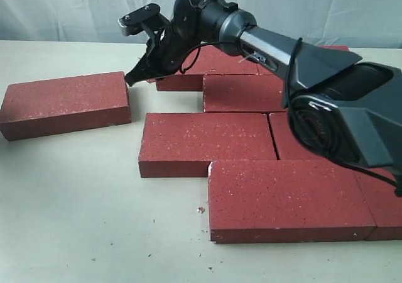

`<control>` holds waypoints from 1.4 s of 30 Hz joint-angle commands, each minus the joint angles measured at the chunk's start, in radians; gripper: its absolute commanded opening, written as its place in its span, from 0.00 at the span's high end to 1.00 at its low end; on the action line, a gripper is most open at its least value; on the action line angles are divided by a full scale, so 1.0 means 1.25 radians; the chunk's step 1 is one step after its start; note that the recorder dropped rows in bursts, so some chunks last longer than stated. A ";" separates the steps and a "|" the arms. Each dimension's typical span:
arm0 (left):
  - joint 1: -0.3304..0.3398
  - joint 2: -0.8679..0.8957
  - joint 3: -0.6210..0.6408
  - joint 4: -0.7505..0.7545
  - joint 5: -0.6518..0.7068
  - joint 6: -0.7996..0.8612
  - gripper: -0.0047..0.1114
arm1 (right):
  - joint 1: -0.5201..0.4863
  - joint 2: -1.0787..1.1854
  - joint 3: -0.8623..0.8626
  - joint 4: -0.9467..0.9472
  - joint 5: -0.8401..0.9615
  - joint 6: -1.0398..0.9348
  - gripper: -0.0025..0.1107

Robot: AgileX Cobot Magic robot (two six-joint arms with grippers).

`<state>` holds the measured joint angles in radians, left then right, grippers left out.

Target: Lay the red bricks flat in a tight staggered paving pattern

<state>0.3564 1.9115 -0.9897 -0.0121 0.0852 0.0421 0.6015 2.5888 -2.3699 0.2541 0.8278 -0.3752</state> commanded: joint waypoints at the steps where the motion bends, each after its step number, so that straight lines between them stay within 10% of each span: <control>1: -0.046 0.016 -0.037 -0.037 0.084 0.047 0.96 | 0.006 0.060 -0.072 0.021 0.010 0.008 0.98; 22: -0.065 0.070 -0.094 -0.666 0.186 0.670 0.96 | 0.050 0.070 -0.086 0.070 0.037 -0.013 0.98; 42: -0.085 0.071 -0.094 -0.910 0.220 0.919 0.96 | 0.050 0.018 -0.086 -0.021 0.162 -0.012 0.98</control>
<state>0.2702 1.9986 -1.1038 -1.0871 0.3266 1.1483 0.6562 2.6134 -2.4733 0.2187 1.0255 -0.3884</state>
